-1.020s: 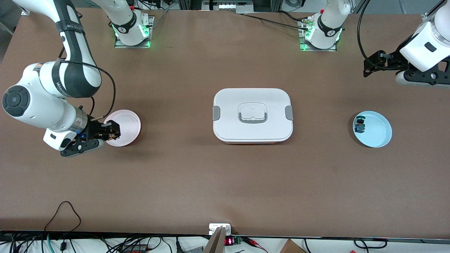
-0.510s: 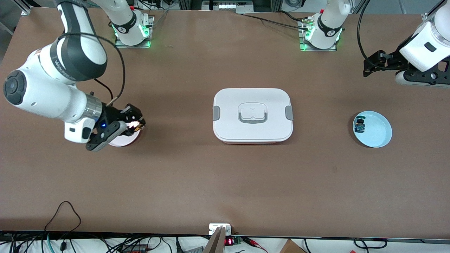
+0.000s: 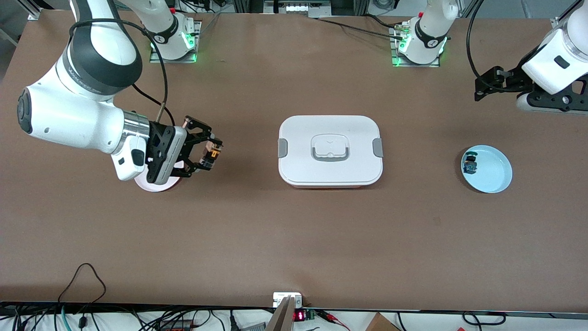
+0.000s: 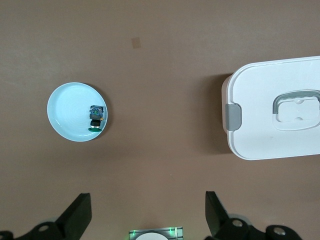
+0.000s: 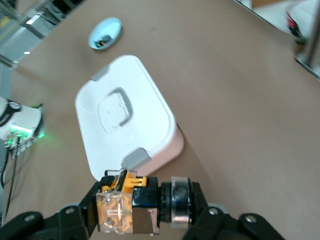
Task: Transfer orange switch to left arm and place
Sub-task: 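Lift the orange switch and carry it over the white box with the right gripper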
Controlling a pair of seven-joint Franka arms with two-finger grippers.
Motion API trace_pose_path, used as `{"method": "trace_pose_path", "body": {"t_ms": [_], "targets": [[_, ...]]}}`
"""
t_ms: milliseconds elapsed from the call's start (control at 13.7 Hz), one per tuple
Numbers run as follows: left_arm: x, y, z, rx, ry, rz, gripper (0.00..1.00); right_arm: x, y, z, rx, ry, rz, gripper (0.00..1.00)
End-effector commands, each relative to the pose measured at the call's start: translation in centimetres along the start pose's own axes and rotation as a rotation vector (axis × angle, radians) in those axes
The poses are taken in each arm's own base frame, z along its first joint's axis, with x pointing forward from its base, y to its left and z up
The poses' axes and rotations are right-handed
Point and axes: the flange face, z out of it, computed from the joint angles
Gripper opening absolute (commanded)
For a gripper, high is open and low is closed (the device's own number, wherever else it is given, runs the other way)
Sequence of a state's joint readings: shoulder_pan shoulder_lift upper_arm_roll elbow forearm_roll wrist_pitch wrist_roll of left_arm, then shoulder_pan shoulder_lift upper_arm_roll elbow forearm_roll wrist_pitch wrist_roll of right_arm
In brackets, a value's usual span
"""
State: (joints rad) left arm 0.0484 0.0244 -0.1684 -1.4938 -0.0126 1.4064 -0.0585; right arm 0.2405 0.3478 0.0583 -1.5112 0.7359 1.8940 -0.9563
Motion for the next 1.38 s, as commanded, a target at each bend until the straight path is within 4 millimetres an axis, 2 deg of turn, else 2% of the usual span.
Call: {"method": "trace_pose_path", "body": {"t_ms": [0, 291, 364, 510, 728, 801, 947, 1020, 1093, 1166, 1311], "targets": [[1.7, -1.2, 1.3, -0.011, -0.020, -0.013, 1.00, 2.7, -1.8, 1.2, 0.054, 0.145, -0.169, 0.00], [2.5, -3.7, 1.2, -0.018, 0.030, -0.056, 1.00, 5.0, -3.7, 4.6, 0.128, 0.329, -0.282, 0.00], [2.6, -3.7, 1.1, -0.015, 0.033, -0.057, 1.00, 5.5, -3.9, 5.4, 0.125, 0.395, -0.317, 0.00], [3.0, -3.5, 2.9, -0.010, -0.028, -0.045, 1.00, 6.4, -4.3, 7.1, 0.107, 0.498, -0.385, 0.00], [2.2, -3.2, 2.8, -0.088, -0.082, 0.012, 1.00, 7.0, -5.2, 10.2, 0.163, 0.615, -0.399, 0.00], [1.9, -3.3, 1.6, -0.133, -0.071, 0.019, 1.00, 7.3, -5.8, 10.9, 0.175, 0.642, -0.405, 0.00], [1.6, -3.4, 1.2, -0.335, -0.102, 0.020, 1.00, 8.1, -7.0, 11.7, 0.198, 0.675, -0.393, 0.00], [1.4, -4.0, 1.6, -0.464, -0.137, 0.017, 1.00, 8.7, -7.3, 12.2, 0.209, 0.693, -0.388, 0.00], [2.0, -3.9, 2.7, -0.577, -0.187, 0.028, 1.00, 9.2, -7.6, 13.1, 0.224, 0.702, -0.386, 0.00], [2.6, -3.2, 3.4, -0.684, -0.221, 0.049, 1.00, 9.7, -8.6, 13.9, 0.240, 0.706, -0.391, 0.00], [3.9, -1.3, 5.7, -0.926, -0.280, 0.048, 1.00, 10.7, -9.2, 14.6, 0.231, 0.716, -0.398, 0.00]]}}
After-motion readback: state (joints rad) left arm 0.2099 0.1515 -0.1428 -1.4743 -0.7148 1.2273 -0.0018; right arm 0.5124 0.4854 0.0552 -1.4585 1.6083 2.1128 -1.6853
